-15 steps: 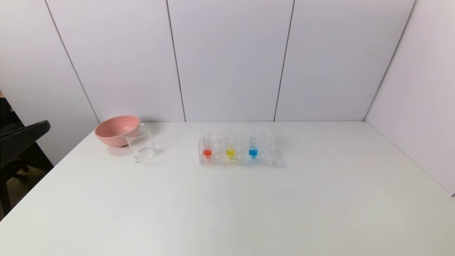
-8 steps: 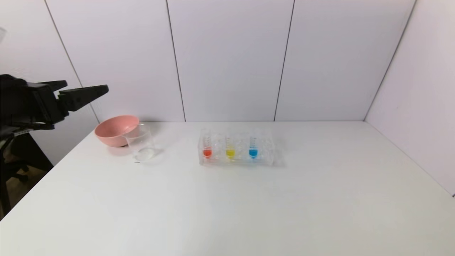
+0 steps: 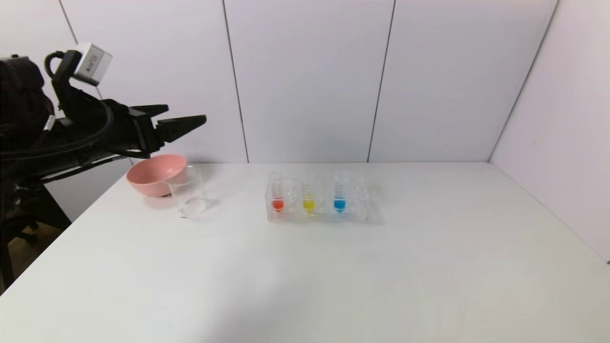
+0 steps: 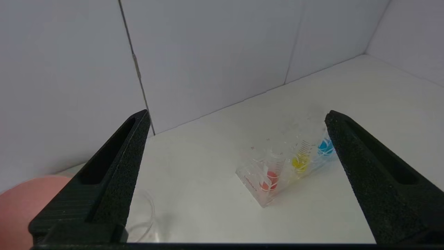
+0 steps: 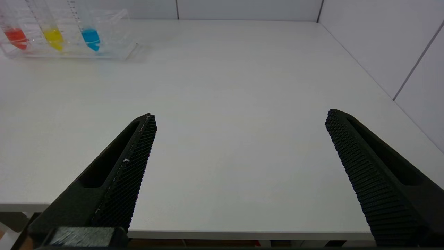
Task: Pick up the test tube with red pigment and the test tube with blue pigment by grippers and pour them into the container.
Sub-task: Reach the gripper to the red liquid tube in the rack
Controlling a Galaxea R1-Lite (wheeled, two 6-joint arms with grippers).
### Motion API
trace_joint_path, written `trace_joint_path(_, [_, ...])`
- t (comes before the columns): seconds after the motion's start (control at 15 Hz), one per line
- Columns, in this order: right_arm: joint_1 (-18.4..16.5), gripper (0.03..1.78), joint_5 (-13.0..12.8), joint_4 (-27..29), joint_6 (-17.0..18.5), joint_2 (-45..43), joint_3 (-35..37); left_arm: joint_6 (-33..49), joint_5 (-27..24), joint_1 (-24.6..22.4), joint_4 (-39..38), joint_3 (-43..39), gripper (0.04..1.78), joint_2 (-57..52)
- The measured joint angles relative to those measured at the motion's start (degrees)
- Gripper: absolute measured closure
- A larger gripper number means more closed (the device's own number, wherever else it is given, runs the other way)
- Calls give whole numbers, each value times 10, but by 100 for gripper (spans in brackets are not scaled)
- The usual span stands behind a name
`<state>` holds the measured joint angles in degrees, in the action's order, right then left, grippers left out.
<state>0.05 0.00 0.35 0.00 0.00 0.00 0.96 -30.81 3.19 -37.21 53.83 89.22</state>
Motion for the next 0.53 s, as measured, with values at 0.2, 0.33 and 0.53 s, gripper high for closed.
trace_joint_path(0.2, [0,4,0,0,0,0,0,0,-43,11,-57,5,6,58])
trace_joint_path(0.33, [0,4,0,0,0,0,0,1,-74,15,-89,11,6,89])
trace_joint_path(0.53, [0,4,0,0,0,0,0,0,-109,24,-118,9,6,120])
